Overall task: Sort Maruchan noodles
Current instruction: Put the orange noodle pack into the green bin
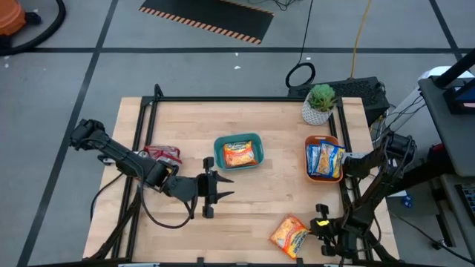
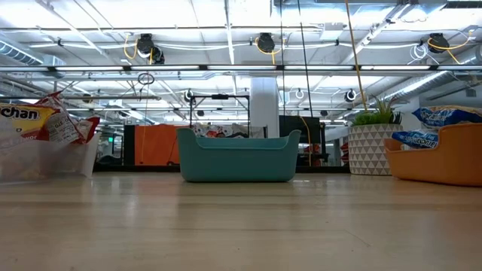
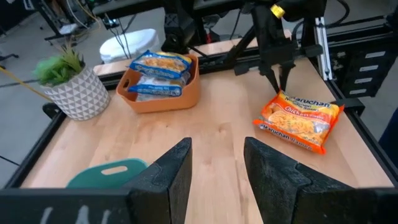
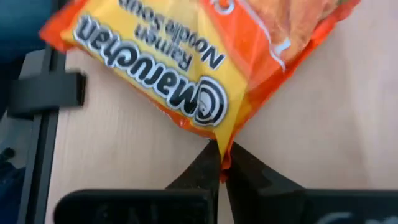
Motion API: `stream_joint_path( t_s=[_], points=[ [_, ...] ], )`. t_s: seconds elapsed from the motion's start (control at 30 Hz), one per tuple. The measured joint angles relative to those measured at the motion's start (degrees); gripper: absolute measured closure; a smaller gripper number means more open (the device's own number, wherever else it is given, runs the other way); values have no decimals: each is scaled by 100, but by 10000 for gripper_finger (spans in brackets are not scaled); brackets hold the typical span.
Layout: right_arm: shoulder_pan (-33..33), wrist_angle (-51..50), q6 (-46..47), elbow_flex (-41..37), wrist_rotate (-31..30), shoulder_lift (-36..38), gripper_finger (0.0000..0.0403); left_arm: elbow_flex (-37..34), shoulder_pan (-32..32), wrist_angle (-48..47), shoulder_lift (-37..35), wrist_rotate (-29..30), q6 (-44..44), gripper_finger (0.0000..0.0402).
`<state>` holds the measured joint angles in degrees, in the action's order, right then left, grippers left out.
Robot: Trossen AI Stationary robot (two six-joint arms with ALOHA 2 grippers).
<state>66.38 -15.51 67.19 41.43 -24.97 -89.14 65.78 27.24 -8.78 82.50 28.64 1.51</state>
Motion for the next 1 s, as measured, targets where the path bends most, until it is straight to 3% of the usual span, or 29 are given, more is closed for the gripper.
stream_joint_path(
  t_s=[0.47,0.57,1.0],
  points=[
    [-1545,-12,-3281,2,-263,1200,402,0,-28,-102,0,-86,-30,250],
    [-1849,62,-3930,4,-606,1539,402,0,-28,-153,0,-237,-27,250],
    [-2994,511,-6158,7,-970,3027,403,0,-67,-38,0,-323,-157,250]
  ],
)
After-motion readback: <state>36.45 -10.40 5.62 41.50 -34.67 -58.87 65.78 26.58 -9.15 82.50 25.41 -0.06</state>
